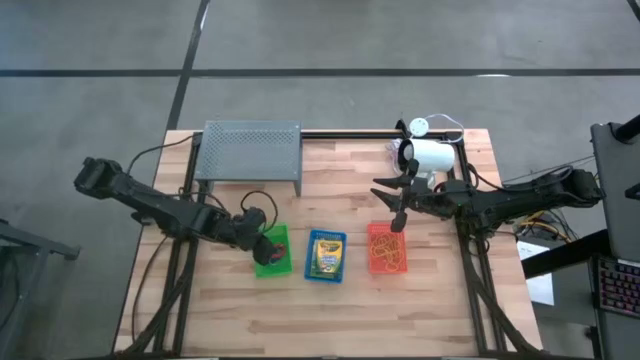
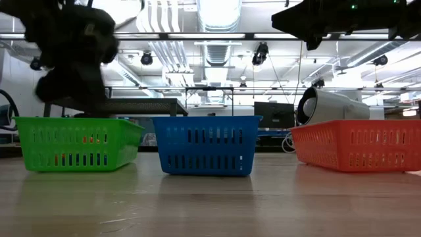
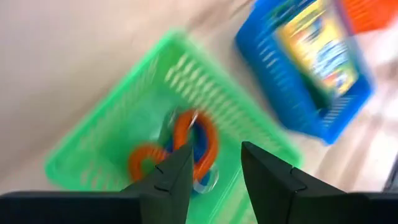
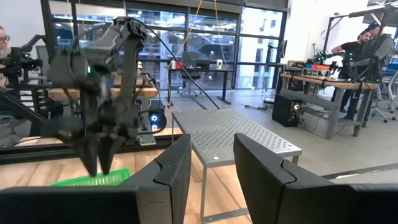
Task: Pick & Place Office Desk Supplies
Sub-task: Put the orange bin filled with rubber bands on the shelf
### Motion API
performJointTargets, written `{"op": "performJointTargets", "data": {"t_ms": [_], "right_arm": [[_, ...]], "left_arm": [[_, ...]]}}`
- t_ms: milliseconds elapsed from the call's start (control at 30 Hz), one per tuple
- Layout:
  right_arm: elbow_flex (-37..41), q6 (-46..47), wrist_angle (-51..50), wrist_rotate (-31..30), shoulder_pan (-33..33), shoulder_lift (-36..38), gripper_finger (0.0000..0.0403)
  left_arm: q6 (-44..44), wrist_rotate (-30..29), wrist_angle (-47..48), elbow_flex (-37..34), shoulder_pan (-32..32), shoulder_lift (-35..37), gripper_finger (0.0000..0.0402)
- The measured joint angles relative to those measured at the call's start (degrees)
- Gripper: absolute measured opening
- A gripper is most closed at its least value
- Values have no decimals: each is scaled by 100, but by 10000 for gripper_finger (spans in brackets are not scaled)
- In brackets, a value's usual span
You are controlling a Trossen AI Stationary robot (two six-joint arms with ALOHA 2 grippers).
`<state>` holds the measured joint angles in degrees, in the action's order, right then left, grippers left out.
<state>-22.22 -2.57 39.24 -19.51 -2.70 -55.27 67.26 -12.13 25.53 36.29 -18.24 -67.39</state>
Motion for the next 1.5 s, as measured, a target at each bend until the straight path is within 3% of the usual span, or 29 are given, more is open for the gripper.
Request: {"op": "performJointTargets", "data": {"t_ms": [367,533,667,767,1267,1500], "right_arm": [[0,0,-2,-1,-1,0,118],[0,0,-2,-1,-1,0,118],[0,0,-2,0,-2,0,118],[0,0,-2,-1,-1,0,118],[0,0,-2,-2,-2,0,118],[0,0,-2,-2,-1,0,118]], "left_arm": [[-2360,-2119,-194,577,1,601,141],[-3759,-2853,-1280,512,6,845,150],[-4681,-2849,-1679,472,13,1111,166],[-4902,-2792,-1672,472,17,1351,179],[-5385,-2385,-1477,463,17,1659,201],[-5178,-2645,-1475,468,58,1660,201]]}}
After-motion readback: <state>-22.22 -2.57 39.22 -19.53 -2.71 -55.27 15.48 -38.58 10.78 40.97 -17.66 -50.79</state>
